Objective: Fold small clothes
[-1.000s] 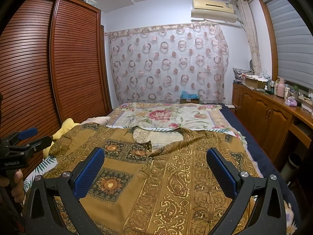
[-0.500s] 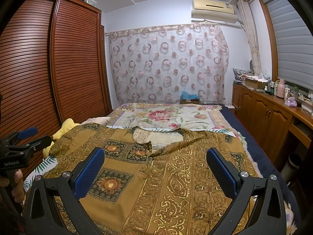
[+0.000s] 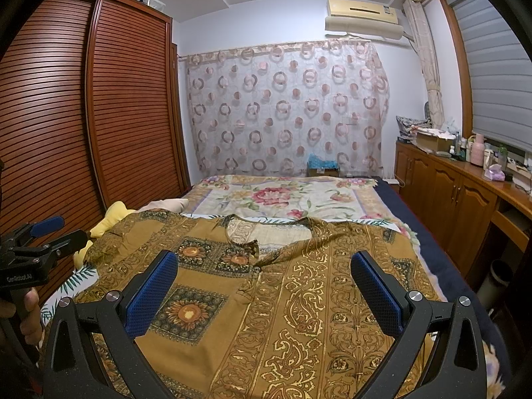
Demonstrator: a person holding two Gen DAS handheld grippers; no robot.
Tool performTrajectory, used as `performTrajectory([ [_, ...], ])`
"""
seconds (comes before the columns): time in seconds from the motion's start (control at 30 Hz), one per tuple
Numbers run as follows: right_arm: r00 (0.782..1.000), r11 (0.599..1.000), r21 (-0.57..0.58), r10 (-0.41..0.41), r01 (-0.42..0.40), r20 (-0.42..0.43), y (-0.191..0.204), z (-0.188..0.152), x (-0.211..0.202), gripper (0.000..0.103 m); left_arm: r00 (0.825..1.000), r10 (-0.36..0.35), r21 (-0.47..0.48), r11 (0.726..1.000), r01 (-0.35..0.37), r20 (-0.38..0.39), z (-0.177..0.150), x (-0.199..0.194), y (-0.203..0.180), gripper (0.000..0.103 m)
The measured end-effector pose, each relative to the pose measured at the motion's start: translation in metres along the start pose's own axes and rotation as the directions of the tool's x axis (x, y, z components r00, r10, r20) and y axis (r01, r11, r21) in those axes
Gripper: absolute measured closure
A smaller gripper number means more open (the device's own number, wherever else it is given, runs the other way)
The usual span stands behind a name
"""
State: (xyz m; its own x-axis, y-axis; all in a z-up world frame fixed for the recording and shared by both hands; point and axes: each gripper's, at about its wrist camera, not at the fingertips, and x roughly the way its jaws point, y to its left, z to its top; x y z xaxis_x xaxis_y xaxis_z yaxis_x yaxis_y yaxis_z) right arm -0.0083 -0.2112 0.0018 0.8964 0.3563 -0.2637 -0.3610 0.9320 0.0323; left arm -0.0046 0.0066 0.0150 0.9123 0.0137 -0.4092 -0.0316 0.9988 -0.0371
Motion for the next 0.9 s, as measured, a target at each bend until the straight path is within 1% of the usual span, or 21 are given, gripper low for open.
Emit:
performTrajectory([
  [0.57, 1.000, 1.000, -0.002, 0.005, -0.005, 0.001, 0.0003, 0.0001, 0.0001, 0.000, 1.000, -0.001, 0.001, 1.000, 0.001, 0.000, -0.0006, -0.0002, 0.0000, 0.000],
  [0.9, 1.000, 1.000, -0.009, 0.021, -0.022, -0.019, 0.0009, -0.0010, 0.0077, 0.000, 1.000, 0.003, 0.005, 1.000, -0.003, -0.006, -0.0020, -0.0007, 0.0004, 0.000],
])
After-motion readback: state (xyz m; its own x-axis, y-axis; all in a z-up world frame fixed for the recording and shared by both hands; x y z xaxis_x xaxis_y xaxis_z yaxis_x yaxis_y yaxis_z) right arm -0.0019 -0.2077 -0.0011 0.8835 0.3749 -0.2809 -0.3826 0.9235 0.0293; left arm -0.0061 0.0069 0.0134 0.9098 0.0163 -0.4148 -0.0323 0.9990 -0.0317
